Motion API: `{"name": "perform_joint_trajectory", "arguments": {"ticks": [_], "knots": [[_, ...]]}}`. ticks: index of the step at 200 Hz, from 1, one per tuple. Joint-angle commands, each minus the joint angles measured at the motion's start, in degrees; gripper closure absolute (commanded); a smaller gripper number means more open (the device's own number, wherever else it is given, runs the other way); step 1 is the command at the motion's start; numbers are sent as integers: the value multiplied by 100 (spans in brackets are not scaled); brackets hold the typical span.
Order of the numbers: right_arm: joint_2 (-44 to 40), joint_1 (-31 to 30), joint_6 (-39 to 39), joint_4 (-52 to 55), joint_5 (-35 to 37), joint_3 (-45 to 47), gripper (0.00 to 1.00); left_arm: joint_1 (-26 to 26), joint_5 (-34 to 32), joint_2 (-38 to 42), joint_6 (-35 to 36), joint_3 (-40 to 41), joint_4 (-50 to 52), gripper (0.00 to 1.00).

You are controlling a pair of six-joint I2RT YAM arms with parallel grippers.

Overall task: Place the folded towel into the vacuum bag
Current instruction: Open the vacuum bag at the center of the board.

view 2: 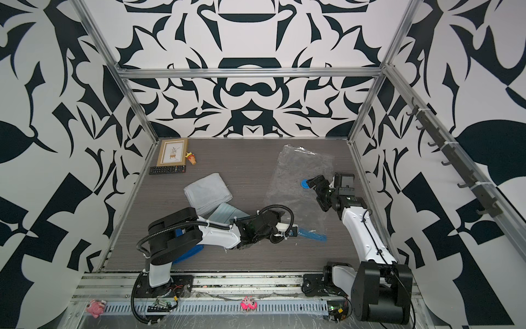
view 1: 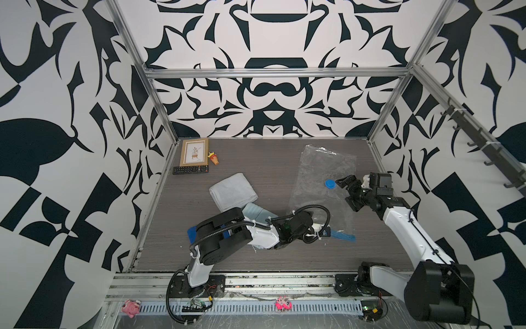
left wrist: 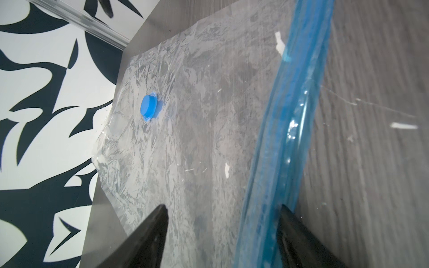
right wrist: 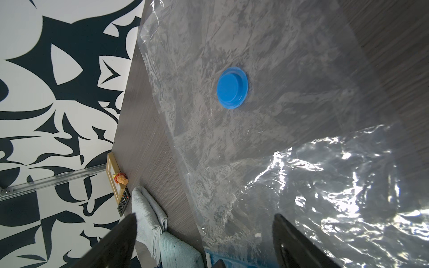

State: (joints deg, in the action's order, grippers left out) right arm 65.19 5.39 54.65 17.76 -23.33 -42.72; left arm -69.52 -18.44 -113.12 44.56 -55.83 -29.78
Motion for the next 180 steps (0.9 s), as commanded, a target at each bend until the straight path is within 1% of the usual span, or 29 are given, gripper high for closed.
{"name": "perform_joint_trajectory", "arguments": {"ticks": [1, 27, 45, 60, 78, 101, 117, 141, 158, 180], "knots": [[-102, 50, -101, -116, -40, 28, 8, -36, -340, -245, 209, -228, -581, 33], [-189, 85, -113, -89, -57, 45, 8, -36, -616, -459, 199, -460, -841, 48], [-263, 127, -130, -47, -66, 58, 8, -27, -634, -556, 164, -610, -887, 55], [-328, 163, -152, -3, -75, 62, 8, -27, -618, -610, 61, -758, -719, 63], [-428, 191, -183, 55, -72, 45, 8, -9, -585, -632, -160, -922, -455, 76], [-633, 230, -226, 67, -161, 58, 8, 33, -608, -641, -494, -1193, 115, 92], [-857, 228, -286, 48, -245, 71, 8, 60, -592, -615, -684, -1278, 356, 100], [-1292, 240, -398, 43, -285, 88, 8, 134, -548, -530, -1021, -1371, 629, 100], [-1631, 238, -420, 84, -167, 121, 8, 218, -417, -433, -1320, -1452, 846, 100], [-2011, 241, -371, 155, -31, 205, 8, 438, 100, -225, -2058, -1702, 1519, 100]]}}
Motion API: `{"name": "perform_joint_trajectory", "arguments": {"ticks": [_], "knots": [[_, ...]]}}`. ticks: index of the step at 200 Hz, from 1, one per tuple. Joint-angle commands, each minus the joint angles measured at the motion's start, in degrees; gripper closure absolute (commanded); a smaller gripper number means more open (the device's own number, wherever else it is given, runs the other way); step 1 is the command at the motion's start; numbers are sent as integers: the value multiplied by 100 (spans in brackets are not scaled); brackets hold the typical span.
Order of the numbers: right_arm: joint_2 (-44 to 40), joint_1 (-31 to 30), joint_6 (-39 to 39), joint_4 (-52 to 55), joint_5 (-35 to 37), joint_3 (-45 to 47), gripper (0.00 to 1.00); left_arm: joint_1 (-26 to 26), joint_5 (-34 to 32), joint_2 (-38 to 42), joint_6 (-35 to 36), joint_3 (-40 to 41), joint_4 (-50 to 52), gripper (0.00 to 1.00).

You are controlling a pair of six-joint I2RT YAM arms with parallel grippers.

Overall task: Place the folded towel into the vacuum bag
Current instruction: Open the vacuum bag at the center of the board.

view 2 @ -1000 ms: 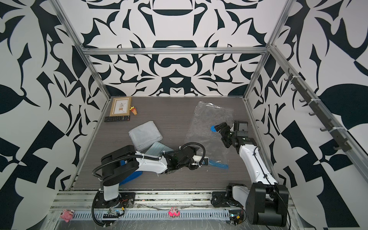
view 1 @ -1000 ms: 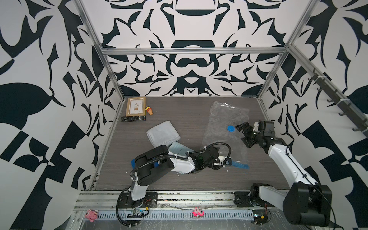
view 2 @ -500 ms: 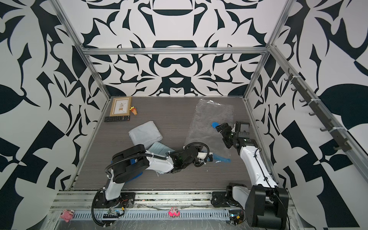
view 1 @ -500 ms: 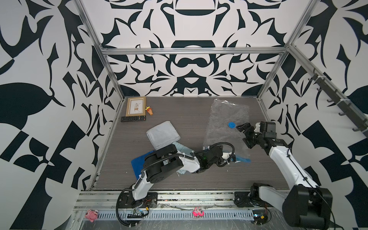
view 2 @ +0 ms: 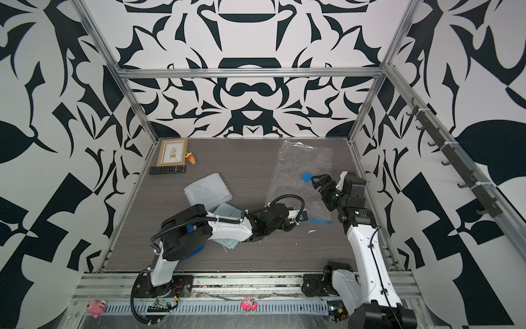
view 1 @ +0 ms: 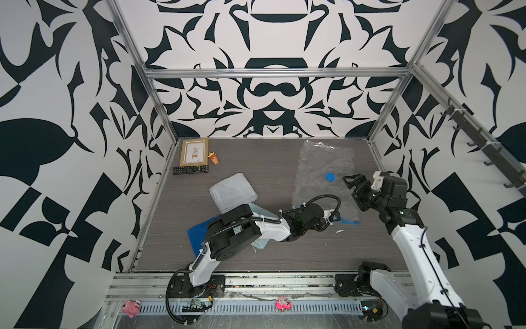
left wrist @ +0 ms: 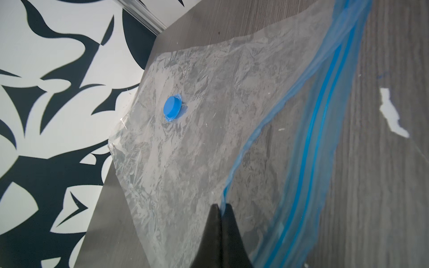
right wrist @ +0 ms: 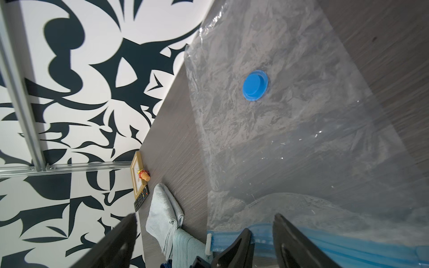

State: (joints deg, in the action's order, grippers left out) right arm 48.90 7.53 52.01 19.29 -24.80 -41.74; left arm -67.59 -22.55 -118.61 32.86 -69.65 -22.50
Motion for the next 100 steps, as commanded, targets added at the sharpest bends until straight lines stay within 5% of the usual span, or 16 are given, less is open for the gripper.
{"name": "perform_joint_trajectory", "arguments": {"ticks": [1, 40, 100], "knots": [[-400, 28, -101, 3, 120, 110, 8, 264, 544, 331, -927, -334, 826, 100], [-805, 25, 29, 604, 59, 234, 10, 765, 1576, 520, -2138, -852, 1768, 100], [-966, 21, 139, 820, -470, 1009, 15, 1098, 1921, 506, -3256, -1463, 2180, 100]]}}
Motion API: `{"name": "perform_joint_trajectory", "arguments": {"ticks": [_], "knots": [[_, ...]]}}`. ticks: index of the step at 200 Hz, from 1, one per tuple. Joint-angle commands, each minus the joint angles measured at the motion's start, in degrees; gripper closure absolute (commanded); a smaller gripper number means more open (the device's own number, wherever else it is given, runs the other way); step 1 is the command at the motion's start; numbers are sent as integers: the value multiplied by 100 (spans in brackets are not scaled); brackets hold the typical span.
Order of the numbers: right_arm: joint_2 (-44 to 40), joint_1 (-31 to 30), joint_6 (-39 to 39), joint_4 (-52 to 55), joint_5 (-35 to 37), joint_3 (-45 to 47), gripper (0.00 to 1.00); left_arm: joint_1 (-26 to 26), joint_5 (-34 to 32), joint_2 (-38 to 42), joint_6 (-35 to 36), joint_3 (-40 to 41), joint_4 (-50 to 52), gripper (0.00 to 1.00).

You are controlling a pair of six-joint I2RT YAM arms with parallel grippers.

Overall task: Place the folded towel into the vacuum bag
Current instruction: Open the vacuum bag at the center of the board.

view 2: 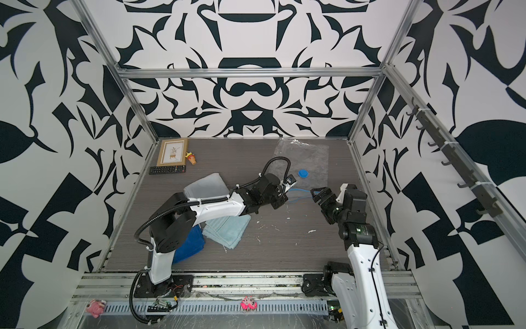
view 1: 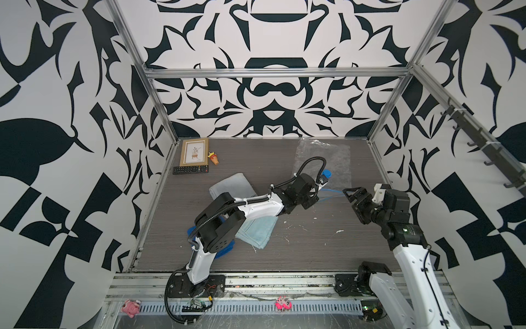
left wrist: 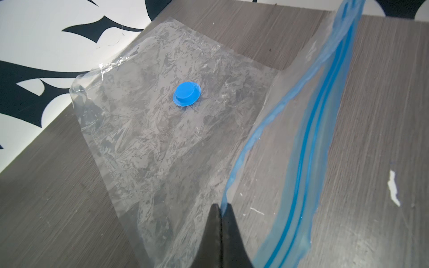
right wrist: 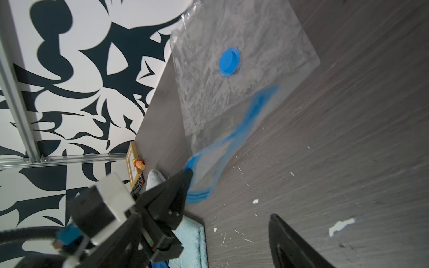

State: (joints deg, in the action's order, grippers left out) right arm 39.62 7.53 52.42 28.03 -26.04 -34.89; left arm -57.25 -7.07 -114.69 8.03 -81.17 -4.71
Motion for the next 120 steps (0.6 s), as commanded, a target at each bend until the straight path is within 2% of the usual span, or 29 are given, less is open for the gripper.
{"name": "perform_joint_trajectory", "arguments": {"ticks": [1, 20, 69, 120], "knots": [[-38, 21, 98, -54, -346, 325, 15, 65, 378, 101, -788, -325, 405, 100], [127, 18, 177, -398, -544, 489, 17, 65, 438, 73, -948, -469, 471, 100], [670, -182, 334, -988, -487, 297, 18, 65, 471, 136, -1227, -479, 519, 100], [1151, -1129, 326, -1163, 302, -225, 18, 65, 454, 263, -1318, -370, 502, 100]]}}
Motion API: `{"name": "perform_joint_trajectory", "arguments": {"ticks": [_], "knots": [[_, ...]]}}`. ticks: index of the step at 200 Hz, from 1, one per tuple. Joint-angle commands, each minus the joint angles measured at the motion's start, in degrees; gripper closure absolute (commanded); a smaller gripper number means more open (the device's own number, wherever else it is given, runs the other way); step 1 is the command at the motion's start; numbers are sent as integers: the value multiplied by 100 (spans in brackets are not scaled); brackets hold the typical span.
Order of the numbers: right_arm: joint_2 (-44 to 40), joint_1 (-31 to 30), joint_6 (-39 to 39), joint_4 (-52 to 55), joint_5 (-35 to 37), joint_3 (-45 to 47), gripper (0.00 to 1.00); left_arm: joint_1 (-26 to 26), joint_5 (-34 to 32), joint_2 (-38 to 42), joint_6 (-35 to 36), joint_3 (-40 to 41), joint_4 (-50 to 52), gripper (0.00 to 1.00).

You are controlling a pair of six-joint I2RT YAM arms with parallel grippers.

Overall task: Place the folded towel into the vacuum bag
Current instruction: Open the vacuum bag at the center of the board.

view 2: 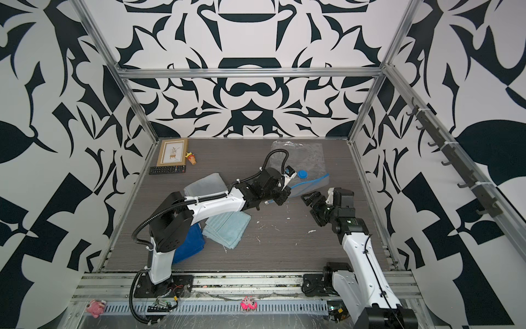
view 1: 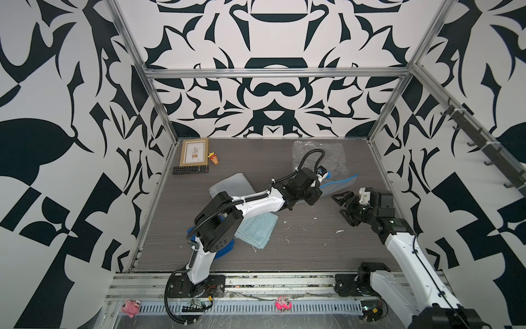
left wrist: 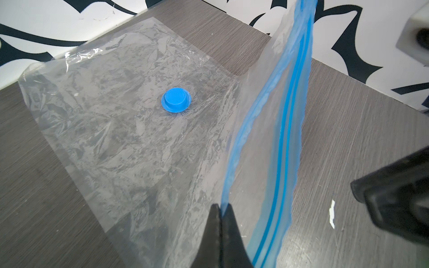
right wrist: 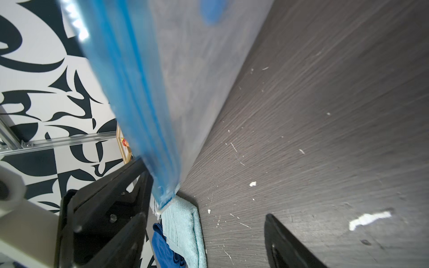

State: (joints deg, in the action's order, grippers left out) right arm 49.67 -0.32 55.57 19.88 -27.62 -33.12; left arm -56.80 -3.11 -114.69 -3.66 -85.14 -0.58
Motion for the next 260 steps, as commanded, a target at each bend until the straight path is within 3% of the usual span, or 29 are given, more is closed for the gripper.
{"name": "perform_joint_trajectory", "arguments": {"ticks": [1, 77, 158, 197, 228, 260], "knots": [[151, -359, 13, -342, 485, -413, 18, 19, 58, 263, -151, 31, 87, 100], [929, -504, 126, -520, 1452, -469, 27, 19, 4, 419, -142, 94, -33, 100], [1016, -505, 260, -813, 1633, -326, 35, -2, -185, 598, -471, 360, -273, 100], [1351, -550, 252, -936, 1839, -440, 39, -120, -652, 656, -545, 383, -423, 100], [1588, -684, 222, -1011, 2046, -483, 46, -197, -1057, 827, -706, 427, -549, 100], [1686, -800, 165, -1097, 2155, -494, 63, -369, -1328, 948, -514, 468, -756, 100]]}}
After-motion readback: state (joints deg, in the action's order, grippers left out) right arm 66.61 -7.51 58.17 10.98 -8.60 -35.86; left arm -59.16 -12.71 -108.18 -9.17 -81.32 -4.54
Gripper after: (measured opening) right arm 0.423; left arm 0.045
